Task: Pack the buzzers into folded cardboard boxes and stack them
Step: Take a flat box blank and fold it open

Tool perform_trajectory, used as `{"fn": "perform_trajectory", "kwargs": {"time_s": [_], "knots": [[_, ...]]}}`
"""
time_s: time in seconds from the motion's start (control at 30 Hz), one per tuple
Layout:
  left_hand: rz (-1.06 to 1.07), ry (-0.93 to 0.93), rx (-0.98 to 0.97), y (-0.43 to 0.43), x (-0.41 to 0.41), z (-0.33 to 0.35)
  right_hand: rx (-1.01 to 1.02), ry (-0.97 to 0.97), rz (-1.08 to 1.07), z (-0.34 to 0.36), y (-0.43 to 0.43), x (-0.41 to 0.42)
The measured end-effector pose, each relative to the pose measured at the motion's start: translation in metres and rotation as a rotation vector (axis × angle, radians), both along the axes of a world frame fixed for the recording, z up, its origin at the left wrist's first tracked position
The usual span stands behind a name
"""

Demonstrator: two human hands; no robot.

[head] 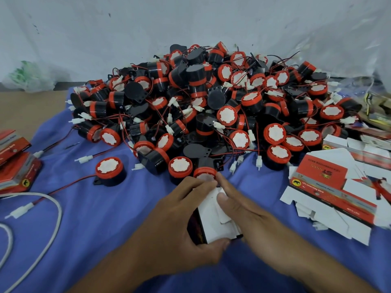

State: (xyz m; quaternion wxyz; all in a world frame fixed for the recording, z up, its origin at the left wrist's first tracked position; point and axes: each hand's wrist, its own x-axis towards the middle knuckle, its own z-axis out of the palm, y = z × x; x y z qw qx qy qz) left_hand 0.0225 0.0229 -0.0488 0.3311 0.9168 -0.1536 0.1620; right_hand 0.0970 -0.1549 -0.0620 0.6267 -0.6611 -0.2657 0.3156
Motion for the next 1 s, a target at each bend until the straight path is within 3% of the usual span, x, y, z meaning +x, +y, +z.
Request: {"fn": "perform_trajectory", "kwargs": {"time_s": [0.1, 0.17, 0.33, 0.53, 1.0], "knots": [[0.004, 0.002, -0.011, 0.0, 0.0, 0.0, 0.213, 0.343, -0.046, 0.005, 0.005, -0.001], [-0.005, 0.003, -0.014, 0.001, 0.0, 0.0, 0.281, 0.398, -0.084, 0.008, 0.007, -0.001], [-0.043, 0.025, -0.013, 0.004, 0.002, -0.001, 0.146, 0.05, -0.065, 0.009, 0.006, -0.002], [-0.072, 0.036, -0.019, 0.009, 0.003, -0.004, 0.036, -0.132, -0.104, 0.007, 0.004, -0.001], [-0.079, 0.018, -0.035, 0.012, 0.005, -0.011, -0.071, -0.198, -0.137, 0.009, 0.003, -0.005]]}}
